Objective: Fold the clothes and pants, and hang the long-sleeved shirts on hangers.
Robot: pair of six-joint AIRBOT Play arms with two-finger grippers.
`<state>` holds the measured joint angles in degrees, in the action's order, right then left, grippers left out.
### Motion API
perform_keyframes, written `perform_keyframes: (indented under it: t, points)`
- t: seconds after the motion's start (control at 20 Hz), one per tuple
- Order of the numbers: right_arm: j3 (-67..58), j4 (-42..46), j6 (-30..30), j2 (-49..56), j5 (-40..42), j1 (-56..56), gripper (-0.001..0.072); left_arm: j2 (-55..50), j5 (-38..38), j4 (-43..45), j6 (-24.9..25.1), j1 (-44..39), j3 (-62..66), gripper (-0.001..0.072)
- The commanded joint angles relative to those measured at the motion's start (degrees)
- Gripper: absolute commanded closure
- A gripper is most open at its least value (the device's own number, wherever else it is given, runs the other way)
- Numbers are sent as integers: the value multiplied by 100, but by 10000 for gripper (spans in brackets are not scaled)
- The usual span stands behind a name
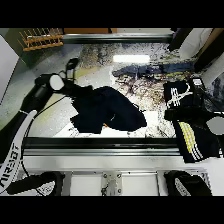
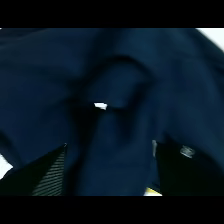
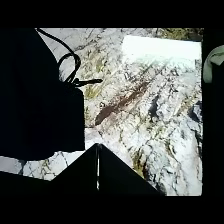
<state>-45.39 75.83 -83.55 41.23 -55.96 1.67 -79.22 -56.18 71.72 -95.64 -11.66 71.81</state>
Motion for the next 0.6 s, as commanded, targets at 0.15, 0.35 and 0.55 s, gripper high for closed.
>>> perform_keyframes:
  t: [0.15,0.35,0.55]
  points:
    - [2,-66,-70,232,-2,-22,695,-1078,404,-2052,533,1856,-446,145]
    - [2,-149,-68,511,0,-22,692,-2009,175,-2188,699,1779,98,145]
    - [2,-149,-68,892,-2,-22,676,-2669,-284,-2190,721,1534,758,146]
